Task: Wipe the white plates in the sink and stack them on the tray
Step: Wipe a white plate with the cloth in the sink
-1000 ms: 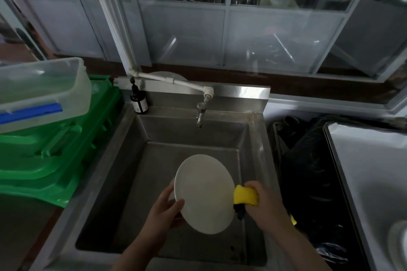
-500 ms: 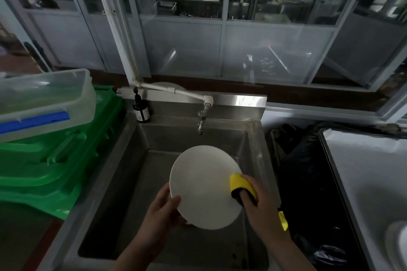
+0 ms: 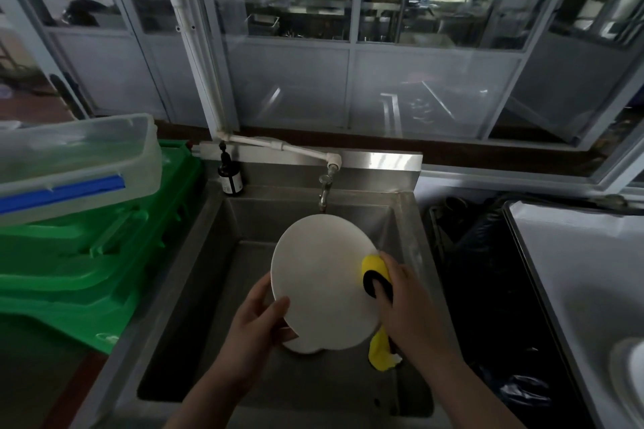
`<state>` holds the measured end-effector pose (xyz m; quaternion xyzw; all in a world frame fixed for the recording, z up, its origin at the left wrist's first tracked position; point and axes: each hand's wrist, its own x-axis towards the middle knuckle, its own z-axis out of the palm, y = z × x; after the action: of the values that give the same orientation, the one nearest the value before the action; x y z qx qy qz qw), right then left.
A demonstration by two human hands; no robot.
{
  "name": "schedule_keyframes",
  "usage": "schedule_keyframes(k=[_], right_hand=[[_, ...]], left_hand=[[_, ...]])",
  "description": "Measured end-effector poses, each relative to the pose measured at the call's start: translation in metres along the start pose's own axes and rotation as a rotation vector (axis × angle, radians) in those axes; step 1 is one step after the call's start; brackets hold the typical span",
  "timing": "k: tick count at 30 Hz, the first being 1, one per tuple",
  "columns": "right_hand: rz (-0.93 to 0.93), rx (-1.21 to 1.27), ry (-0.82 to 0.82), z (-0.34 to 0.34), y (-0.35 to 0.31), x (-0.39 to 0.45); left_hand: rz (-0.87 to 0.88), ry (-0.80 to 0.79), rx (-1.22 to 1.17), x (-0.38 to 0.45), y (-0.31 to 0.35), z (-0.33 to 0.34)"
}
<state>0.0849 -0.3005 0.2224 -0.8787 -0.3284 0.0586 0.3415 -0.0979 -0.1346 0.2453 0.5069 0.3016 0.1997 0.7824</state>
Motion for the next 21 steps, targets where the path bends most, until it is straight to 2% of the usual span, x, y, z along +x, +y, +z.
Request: schedule_keyframes(k=[8, 13, 21], right_hand=[[-0.031, -0.051, 0.0, -0.009, -0.013, 0.026], [-0.088, -0.039, 0.067, -0.021, -0.029, 0.037], [-0.399, -0.186, -0.048, -0.032, -0.051, 0.049]], left_hand=[[0.006, -0.07, 0.101, -0.009, 0.014, -0.003], [-0.035, -0.169, 0.158, -0.014, 0.018, -0.004], [-0.106, -0.25, 0.151, -0.016, 0.014, 0.001]])
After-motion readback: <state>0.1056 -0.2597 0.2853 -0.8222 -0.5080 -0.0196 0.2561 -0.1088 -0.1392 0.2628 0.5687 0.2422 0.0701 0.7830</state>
